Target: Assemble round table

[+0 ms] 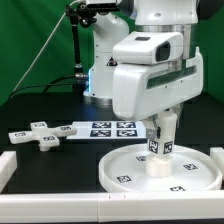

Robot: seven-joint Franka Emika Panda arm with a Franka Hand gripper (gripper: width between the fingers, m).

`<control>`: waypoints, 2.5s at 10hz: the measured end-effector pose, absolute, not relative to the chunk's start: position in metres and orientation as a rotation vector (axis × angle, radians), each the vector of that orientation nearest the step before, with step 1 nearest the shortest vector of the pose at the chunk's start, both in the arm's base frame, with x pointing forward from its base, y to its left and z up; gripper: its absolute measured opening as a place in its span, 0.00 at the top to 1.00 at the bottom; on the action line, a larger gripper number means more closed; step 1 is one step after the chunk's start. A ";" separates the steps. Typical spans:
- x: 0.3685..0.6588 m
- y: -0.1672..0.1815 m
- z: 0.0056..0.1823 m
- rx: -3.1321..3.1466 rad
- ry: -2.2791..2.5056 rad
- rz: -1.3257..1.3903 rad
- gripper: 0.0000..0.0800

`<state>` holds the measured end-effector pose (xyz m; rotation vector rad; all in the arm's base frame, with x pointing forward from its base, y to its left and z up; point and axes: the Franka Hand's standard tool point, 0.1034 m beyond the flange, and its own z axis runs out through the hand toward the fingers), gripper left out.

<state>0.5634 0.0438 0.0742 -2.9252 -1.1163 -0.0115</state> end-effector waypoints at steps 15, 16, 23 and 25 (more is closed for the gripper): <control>0.561 0.038 0.071 -2.914 0.815 0.022 0.48; 0.560 0.038 0.070 -2.860 0.964 0.037 0.48; 0.561 0.043 0.069 -2.401 1.745 0.116 0.48; 0.561 0.044 0.069 -2.422 1.715 0.113 0.48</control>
Offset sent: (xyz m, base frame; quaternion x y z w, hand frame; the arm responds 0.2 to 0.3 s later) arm 0.0000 0.0000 0.0000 0.0000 0.0000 0.1296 0.9916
